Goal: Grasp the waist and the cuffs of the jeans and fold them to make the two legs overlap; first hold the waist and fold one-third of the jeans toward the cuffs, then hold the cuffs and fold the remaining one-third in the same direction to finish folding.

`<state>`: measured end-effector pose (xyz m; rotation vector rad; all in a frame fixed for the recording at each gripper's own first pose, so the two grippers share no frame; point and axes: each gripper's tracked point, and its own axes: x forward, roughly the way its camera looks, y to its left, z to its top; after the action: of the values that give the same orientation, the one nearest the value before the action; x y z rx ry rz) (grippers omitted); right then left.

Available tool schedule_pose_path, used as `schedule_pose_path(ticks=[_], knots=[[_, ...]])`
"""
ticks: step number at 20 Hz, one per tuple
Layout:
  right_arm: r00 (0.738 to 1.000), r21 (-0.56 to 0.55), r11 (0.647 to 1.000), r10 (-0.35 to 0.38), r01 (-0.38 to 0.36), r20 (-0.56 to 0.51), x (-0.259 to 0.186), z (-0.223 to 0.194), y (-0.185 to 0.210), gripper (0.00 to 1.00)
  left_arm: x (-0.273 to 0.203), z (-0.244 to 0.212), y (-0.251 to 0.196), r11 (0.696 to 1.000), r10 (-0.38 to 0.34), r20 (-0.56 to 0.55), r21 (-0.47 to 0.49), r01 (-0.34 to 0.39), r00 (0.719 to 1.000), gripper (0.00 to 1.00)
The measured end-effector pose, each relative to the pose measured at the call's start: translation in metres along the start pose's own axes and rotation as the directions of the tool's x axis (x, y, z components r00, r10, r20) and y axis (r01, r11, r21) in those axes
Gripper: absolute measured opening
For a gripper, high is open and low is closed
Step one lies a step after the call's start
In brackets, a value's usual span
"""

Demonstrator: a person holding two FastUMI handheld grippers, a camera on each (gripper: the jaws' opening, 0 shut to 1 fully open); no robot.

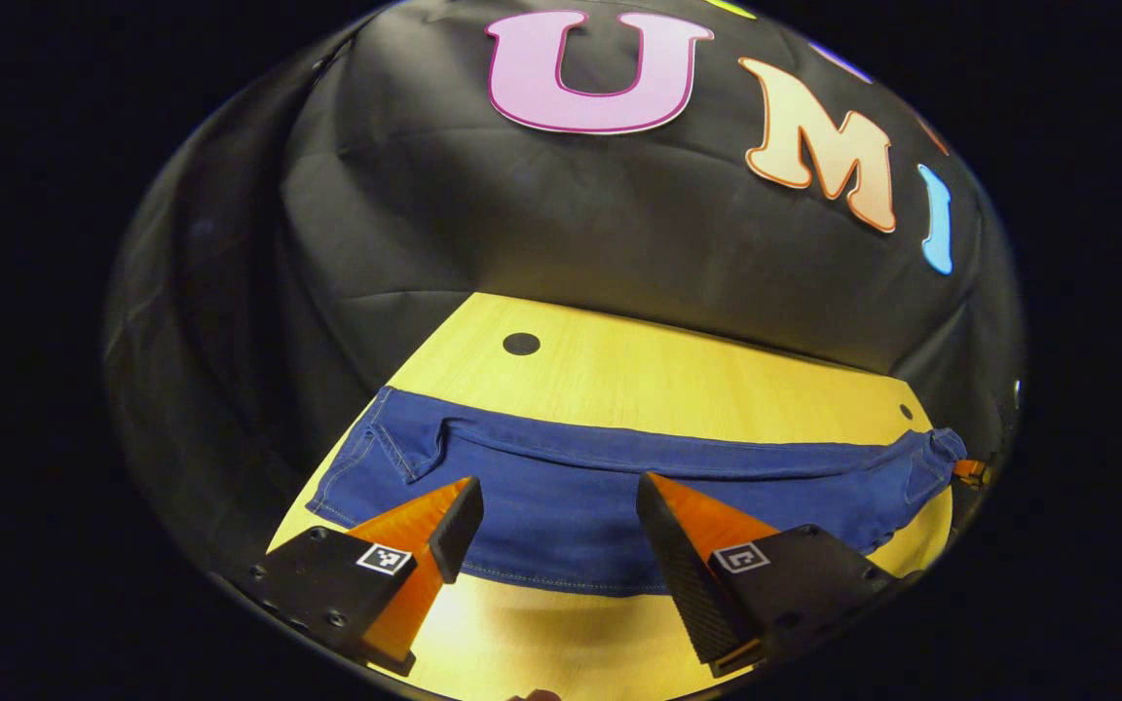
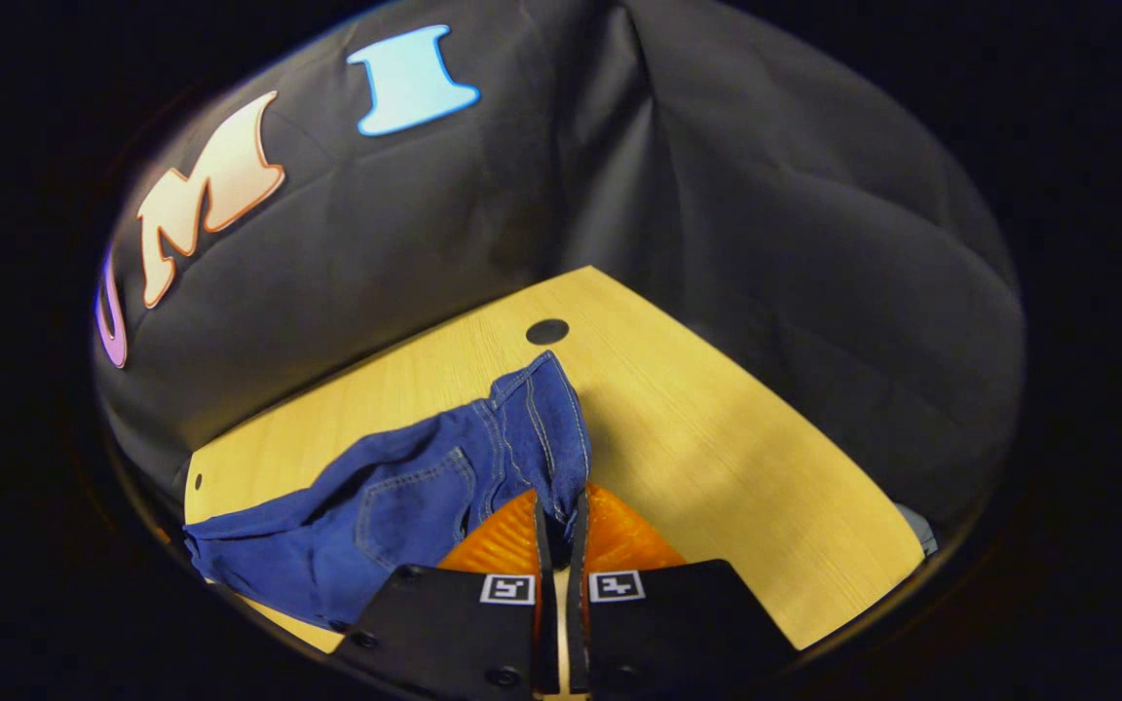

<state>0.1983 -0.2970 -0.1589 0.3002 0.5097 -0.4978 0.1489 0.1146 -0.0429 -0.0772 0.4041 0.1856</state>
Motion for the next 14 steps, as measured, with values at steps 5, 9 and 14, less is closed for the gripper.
schedule_pose_path(ticks=[5,9,14], knots=[[0.994,0.03,1.0,-0.004,0.001,0.109,-0.05,0.01,0.021,0.06,-0.016,0.0,0.018,0.997,-0.06,0.011,0.049,0.06,0.998,0.94],[0.982,-0.005,0.998,0.055,-0.055,0.182,-0.088,0.013,0.069,0.06,-0.033,-0.008,0.038,0.995,-0.099,0.017,0.02,0.098,0.995,0.95],[0.955,-0.104,0.979,0.195,-0.175,0.222,-0.134,0.009,0.158,0.04,-0.045,-0.024,0.068,0.994,-0.106,0.006,-0.007,0.106,0.994,0.95]])
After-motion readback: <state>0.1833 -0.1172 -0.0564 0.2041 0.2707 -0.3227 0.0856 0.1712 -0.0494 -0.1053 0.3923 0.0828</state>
